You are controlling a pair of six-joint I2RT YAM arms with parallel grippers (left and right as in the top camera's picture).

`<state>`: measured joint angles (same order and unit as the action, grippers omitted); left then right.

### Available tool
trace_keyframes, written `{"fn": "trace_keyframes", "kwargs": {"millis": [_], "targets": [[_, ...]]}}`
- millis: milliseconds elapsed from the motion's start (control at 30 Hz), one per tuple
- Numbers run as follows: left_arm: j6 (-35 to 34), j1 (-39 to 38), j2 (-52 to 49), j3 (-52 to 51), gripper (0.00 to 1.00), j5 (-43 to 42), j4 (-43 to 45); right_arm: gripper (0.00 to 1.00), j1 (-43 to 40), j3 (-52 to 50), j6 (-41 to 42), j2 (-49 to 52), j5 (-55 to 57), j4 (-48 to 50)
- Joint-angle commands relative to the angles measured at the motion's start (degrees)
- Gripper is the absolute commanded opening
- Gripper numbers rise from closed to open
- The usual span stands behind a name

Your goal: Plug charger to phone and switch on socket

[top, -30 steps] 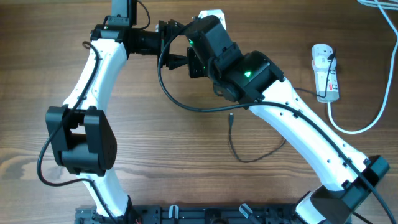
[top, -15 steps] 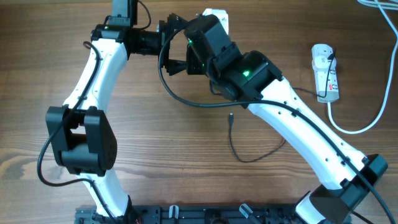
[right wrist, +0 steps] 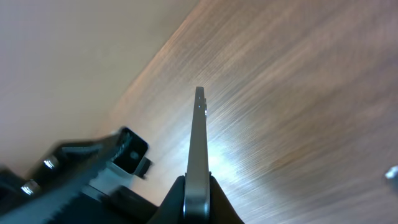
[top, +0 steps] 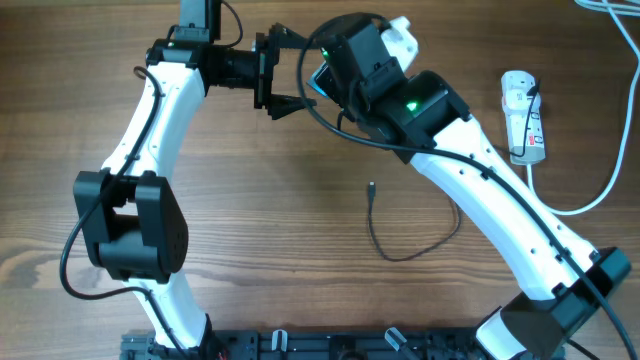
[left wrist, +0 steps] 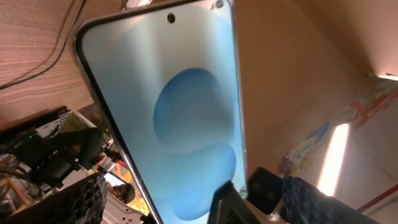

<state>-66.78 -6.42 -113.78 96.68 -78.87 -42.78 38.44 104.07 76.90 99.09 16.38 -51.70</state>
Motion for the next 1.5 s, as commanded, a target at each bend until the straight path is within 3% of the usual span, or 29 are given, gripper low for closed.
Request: {"fn": "trace_keyframes", "kwargs": {"millis": [0, 100, 300, 467, 1467], "targets": [[-3.2, -0.2, 1.7, 0.1, 0.92, -0.1, 0.2, 0.04, 0.1, 0.8, 17.2, -2.4, 1.2, 0.5], [-4.2, -0.2, 1.7, 0.1, 0.91, 0.0, 0.2, 0.04, 0.1, 0.8, 20.4, -2.4, 1.2, 1.2], [-6.0, -0.2, 1.7, 0.1, 0.76, 3.2, 0.2, 0.04, 0.2, 0.8, 27.1, -2.4, 1.2, 1.5], [-7.7, -0.2, 1.7, 0.1, 0.71, 3.3, 1.6, 0.05, 0.2, 0.8, 27.3, -2.2, 1.2, 1.5], [-14.7, -2.4, 1.7, 0.1, 0.69, 9.6, 10.1, 0.04, 0.2, -2.5, 32.7, 0.8, 3.1, 5.2]]}}
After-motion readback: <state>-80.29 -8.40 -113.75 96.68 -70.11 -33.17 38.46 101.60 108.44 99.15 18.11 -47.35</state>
